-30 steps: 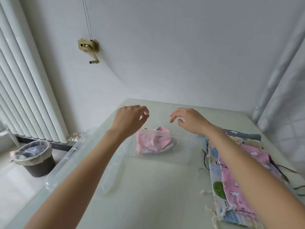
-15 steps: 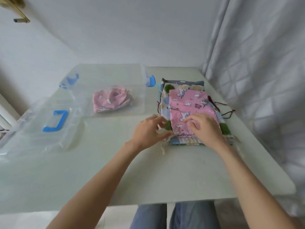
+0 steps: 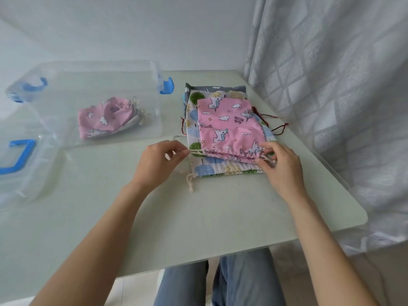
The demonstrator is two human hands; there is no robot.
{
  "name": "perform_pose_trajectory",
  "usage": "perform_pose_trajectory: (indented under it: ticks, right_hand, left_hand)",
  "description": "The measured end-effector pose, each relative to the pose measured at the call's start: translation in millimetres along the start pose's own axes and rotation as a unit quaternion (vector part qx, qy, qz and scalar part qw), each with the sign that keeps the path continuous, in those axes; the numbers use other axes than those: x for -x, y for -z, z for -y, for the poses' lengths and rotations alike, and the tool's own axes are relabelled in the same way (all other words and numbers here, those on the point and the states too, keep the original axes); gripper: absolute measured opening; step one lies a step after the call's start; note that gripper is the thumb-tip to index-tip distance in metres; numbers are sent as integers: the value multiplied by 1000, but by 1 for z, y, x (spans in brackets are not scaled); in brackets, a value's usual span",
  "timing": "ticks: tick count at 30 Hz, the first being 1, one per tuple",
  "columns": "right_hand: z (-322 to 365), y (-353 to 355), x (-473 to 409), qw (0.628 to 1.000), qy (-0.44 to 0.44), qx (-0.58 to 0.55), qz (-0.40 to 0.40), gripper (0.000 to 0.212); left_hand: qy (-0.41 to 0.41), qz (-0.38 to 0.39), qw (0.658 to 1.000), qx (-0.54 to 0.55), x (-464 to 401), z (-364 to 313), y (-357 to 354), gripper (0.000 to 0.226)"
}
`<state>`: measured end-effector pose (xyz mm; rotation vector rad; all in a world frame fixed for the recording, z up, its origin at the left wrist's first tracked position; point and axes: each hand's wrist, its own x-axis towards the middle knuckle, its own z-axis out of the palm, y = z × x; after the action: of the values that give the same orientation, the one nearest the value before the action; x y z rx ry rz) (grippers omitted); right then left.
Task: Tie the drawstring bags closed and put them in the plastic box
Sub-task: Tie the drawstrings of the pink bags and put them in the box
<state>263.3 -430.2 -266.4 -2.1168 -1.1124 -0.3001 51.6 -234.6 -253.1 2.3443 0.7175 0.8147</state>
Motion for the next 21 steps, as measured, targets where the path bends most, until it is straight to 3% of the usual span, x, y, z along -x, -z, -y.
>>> perform_pose_trajectory:
  ticks: [4, 7, 12, 16, 18, 21]
  right_hand:
    - [3, 4, 1, 1000, 5, -6, -8, 15]
    - [9, 6, 2, 997, 43, -40, -48, 4]
    - [3, 7, 1, 989, -82, -104, -67, 8]
    - [1, 8, -2, 977, -148, -119, -93, 9]
    - [9, 10, -4, 968, -128, -200, -88, 14]
    - [33, 20, -17, 901, -125, -416, -4, 12]
  left_hand:
    - [83, -45, 989, 112, -2, 4, 7, 12]
    - [137, -37, 959, 244, 0, -1, 11, 16]
    - [166, -25, 827, 537, -9, -9, 4, 19]
    - [180, -35, 748, 637, -18, -2, 0, 17]
    - [155, -19, 744, 650, -19, -9, 0, 26]
    - [125, -5, 785, 607, -27, -26, -2, 31]
